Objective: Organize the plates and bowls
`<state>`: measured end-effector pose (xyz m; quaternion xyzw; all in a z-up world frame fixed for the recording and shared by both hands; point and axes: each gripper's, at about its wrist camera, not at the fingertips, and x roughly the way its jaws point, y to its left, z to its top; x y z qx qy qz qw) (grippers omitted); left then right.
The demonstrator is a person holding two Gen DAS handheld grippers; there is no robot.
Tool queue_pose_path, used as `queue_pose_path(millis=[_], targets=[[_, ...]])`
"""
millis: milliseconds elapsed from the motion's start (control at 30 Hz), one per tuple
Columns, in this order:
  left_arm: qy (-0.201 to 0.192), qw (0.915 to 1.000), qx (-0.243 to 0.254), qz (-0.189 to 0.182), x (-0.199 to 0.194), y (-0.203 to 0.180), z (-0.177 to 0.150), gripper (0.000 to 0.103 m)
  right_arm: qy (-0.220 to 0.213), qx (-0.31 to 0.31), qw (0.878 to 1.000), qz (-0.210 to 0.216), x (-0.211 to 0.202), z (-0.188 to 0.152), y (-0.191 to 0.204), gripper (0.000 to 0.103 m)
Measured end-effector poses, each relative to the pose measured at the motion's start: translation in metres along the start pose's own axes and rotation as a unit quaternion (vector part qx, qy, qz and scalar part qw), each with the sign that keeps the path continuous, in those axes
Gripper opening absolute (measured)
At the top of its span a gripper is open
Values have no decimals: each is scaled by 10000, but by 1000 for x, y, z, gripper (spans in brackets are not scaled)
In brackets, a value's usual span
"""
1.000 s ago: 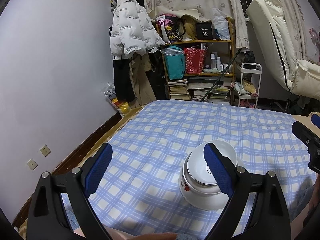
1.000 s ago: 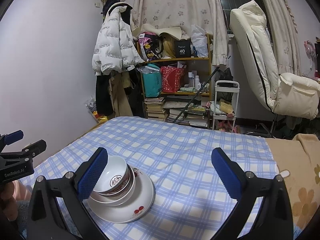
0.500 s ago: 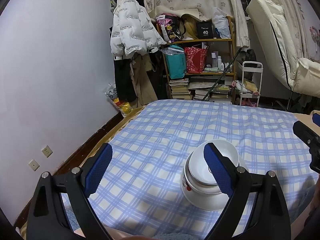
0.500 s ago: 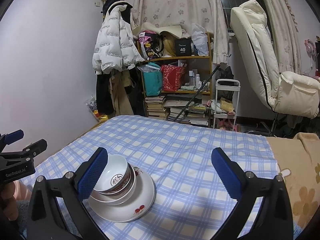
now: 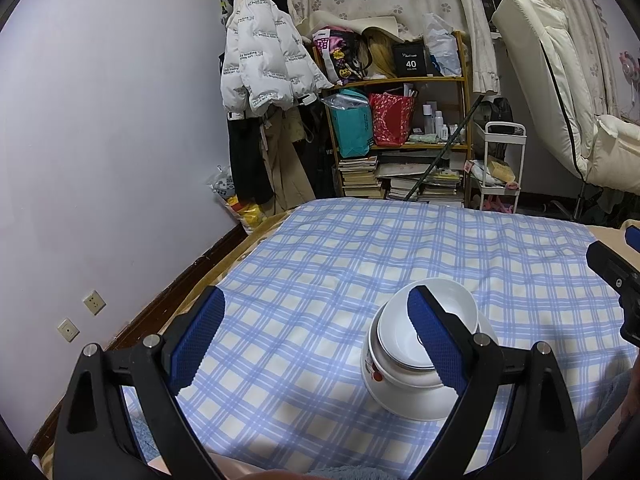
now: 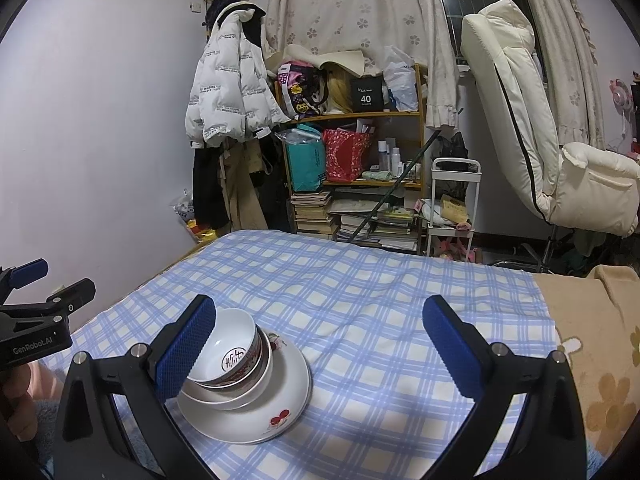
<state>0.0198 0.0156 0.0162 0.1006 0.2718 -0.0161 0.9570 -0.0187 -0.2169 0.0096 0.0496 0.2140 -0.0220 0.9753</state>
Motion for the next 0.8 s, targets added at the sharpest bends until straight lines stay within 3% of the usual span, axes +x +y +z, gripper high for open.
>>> queue_pose_path(millis=[800], targets=[[-2,10000,16,-22,1,-2,0,92,14,8,10000,2,0,2,-1,103]])
